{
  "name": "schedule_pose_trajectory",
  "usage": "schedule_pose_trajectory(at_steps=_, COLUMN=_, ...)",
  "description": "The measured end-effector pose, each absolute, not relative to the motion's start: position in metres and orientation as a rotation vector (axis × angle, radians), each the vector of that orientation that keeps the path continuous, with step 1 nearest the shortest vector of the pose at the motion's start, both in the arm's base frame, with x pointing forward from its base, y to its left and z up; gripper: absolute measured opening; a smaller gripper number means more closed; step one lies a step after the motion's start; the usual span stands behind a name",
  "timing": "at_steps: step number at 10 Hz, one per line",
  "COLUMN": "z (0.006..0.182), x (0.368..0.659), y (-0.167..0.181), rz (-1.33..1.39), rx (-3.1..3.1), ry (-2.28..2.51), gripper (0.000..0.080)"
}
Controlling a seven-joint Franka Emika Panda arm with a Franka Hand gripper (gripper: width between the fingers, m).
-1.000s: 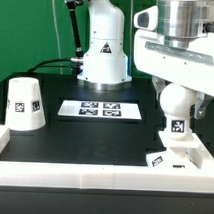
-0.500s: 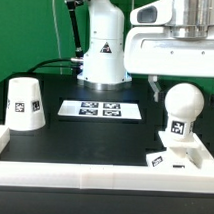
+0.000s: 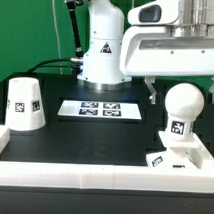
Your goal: Assemble lamp
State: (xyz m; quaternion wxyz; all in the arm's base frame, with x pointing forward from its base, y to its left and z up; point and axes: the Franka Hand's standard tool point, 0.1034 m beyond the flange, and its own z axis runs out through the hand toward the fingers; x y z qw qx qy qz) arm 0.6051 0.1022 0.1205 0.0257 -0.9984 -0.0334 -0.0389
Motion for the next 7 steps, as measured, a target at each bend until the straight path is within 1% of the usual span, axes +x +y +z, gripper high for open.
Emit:
schedule_pose_trajectory(at_steps=4, z=0.120, x=0.609, y=0.100, rz=-0.153, rx=-3.002, ry=-0.917, gripper=0.0698)
schedule_pose_trajectory(at_steps=7, z=0.117, x=0.616, y=0.102, rz=-0.096, rx=-2.868, ry=-1.336, gripper=0.0698)
